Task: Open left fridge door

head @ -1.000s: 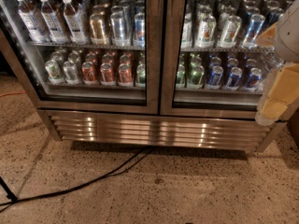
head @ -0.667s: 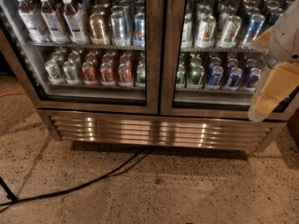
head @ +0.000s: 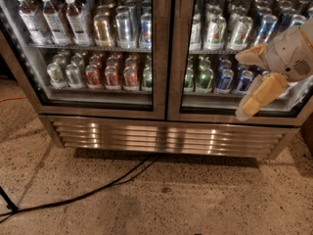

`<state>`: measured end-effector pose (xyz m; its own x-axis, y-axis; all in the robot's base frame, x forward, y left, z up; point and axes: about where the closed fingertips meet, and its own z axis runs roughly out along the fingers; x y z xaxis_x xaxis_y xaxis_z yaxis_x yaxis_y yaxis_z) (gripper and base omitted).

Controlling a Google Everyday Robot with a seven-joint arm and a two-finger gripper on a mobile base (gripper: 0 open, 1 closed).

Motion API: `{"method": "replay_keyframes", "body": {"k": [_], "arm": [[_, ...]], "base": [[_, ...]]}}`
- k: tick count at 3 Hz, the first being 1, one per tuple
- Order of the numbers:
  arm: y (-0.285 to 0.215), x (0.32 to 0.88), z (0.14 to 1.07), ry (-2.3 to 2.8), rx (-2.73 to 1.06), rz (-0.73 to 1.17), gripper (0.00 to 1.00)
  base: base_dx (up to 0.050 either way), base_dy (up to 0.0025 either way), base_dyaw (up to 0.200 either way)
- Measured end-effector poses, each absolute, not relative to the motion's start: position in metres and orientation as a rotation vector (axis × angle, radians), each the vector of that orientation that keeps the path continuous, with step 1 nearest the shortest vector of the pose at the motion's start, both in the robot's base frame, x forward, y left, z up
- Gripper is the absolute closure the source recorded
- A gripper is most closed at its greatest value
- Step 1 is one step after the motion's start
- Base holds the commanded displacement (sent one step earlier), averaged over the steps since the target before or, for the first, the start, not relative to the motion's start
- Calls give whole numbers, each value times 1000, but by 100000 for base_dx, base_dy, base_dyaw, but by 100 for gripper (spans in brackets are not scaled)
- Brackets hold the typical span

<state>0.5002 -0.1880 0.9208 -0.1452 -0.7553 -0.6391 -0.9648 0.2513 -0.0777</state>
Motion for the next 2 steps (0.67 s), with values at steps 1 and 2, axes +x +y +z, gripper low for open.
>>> {"method": "replay_keyframes", "body": {"k": [1,2], "arm": [[-194,502,939,1747,-1390,590,0],[-198,490,956,1697,-1313,647,0]], "base": [[0,0,0],[0,0,0]]}}
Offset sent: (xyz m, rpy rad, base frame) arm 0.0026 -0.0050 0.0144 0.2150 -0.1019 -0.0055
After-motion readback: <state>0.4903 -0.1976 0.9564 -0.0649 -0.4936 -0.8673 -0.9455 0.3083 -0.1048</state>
